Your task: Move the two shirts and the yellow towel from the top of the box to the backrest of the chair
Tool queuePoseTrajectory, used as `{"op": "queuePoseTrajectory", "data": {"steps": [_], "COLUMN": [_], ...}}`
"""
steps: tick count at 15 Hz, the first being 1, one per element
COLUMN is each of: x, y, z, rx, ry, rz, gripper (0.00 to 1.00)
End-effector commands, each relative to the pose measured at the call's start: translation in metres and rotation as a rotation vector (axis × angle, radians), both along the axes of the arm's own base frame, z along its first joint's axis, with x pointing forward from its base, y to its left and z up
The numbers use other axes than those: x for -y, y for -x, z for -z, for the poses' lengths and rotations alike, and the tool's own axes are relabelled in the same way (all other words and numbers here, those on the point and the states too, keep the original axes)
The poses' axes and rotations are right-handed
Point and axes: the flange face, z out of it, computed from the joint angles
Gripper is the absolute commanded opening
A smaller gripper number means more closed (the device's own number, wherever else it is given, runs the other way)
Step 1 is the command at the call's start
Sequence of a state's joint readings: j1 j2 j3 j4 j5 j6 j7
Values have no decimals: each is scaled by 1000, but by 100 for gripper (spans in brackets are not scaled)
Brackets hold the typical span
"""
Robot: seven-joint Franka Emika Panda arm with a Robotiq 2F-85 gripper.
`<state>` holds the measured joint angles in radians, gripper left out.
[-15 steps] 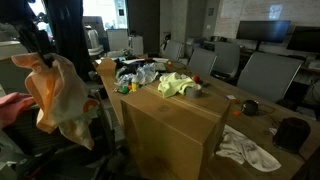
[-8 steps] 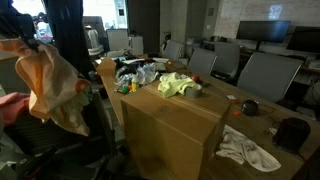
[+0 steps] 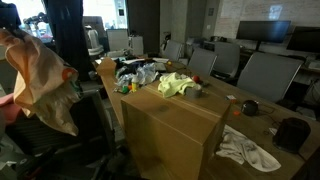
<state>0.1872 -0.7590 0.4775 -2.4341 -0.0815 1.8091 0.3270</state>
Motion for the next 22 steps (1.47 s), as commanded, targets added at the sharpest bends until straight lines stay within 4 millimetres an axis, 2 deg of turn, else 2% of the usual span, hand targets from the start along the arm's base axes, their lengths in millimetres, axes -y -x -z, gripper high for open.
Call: {"op": "queuePoseTrajectory", "data": {"steps": [1,5,15,22], "x": [-27,-44,-76,-79], "y": [-10,-22,-83,-110], "z": [-4,9,26,48], "rx": [-39,-105,-193,-287], "ry": [64,121,157,103], "rz": [-76,-125,-202,-209], "gripper": [3,3,3,3]}}
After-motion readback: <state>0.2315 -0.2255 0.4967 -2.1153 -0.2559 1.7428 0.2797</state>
